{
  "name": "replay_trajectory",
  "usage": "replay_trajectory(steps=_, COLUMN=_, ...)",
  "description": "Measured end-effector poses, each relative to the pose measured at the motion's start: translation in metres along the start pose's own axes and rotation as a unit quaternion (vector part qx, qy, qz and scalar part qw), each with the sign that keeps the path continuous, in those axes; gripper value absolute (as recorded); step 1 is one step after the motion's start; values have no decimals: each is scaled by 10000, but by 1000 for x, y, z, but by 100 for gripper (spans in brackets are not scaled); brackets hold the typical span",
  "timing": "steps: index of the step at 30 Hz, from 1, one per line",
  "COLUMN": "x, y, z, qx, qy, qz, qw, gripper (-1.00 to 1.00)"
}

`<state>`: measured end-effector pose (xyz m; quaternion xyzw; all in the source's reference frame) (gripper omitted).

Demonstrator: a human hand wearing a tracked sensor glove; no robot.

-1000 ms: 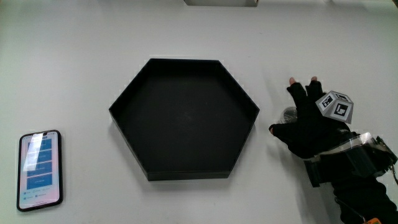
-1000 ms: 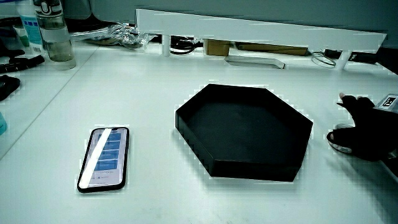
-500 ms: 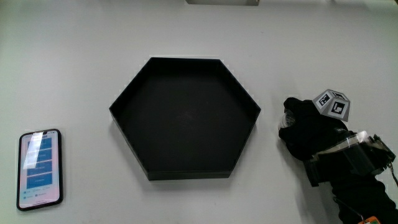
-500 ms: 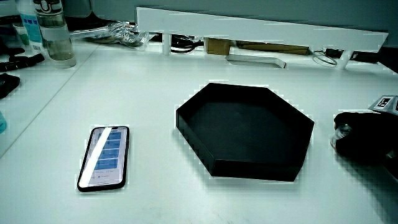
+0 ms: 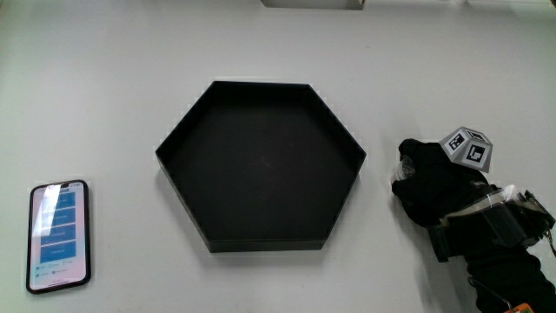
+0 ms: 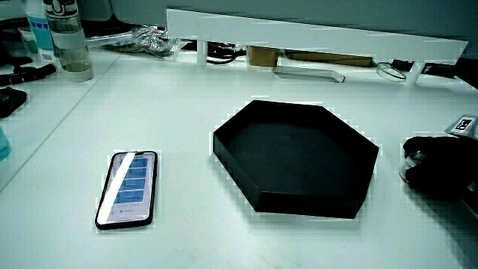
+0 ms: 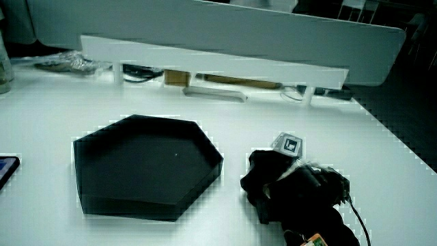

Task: Pick paper clip from desk

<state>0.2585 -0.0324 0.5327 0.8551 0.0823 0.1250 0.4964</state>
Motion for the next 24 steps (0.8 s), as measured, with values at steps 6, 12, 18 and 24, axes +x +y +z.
replay_trajectory(steps=6, x=1, y=-6, z=5, qx=145, qy=54, qz=138, qw=9998, gripper=100)
replay_trajectory(steps=12, x=-16, y=-22, z=20, qx=293, qy=19, qz=415, qw=9987, gripper=100)
replay_trajectory(steps=18, x=-37, y=-34, z=29, qx=419, qy=-114, qz=642, qw=9970, gripper=100)
replay_trajectory(steps=24, x=-55, y=-40, z=27, qx=448, qy=-221, qz=833, qw=9953, gripper=100)
